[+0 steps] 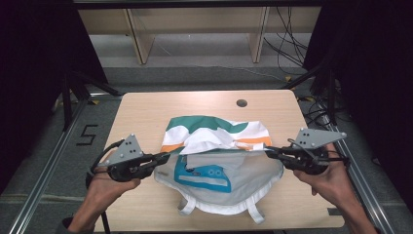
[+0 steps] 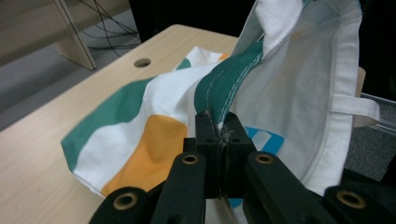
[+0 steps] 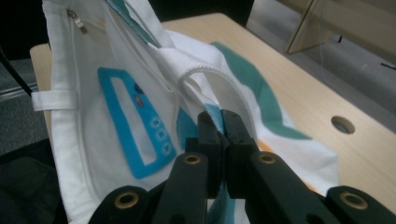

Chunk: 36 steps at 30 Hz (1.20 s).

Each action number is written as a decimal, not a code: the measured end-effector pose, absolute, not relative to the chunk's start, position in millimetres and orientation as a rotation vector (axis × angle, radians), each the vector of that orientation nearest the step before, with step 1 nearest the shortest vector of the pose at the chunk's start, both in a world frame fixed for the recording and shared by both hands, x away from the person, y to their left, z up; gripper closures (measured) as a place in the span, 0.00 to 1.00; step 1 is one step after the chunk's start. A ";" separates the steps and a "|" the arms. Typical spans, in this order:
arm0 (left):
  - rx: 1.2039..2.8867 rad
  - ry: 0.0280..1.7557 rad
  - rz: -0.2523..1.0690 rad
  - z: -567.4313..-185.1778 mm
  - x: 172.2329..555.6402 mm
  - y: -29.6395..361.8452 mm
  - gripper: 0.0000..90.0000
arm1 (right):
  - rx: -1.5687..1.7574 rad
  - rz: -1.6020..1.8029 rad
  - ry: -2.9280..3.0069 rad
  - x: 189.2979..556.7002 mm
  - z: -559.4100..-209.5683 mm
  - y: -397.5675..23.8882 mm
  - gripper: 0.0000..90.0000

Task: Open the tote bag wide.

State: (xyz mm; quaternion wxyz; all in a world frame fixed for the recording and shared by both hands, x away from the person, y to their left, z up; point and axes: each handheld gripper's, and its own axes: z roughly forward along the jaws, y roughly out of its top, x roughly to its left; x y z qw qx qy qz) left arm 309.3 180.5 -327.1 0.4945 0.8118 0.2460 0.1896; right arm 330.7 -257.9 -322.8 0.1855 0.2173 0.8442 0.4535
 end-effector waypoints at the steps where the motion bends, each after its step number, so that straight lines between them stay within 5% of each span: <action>1: 1.962 0.584 0.463 -320.5 309.2 180.8 0.97 | 0.611 1.297 2.367 331.3 -316.9 -257.9 0.98; 11: 1.899 0.544 0.477 -253.4 316.2 181.1 0.97 | 0.553 1.401 2.295 338.4 -255.2 -268.5 0.98; 16: 1.853 0.578 0.454 -233.6 355.6 181.9 0.97 | 0.574 1.419 2.307 361.6 -222.5 -270.1 0.98; 25: 1.833 0.750 0.359 -273.4 436.2 178.4 0.97 | 0.742 1.293 2.339 436.1 -245.7 -260.8 0.98; 36: 1.837 0.879 0.200 -346.6 472.0 175.7 0.96 | 0.902 1.153 2.457 479.2 -298.3 -249.9 0.98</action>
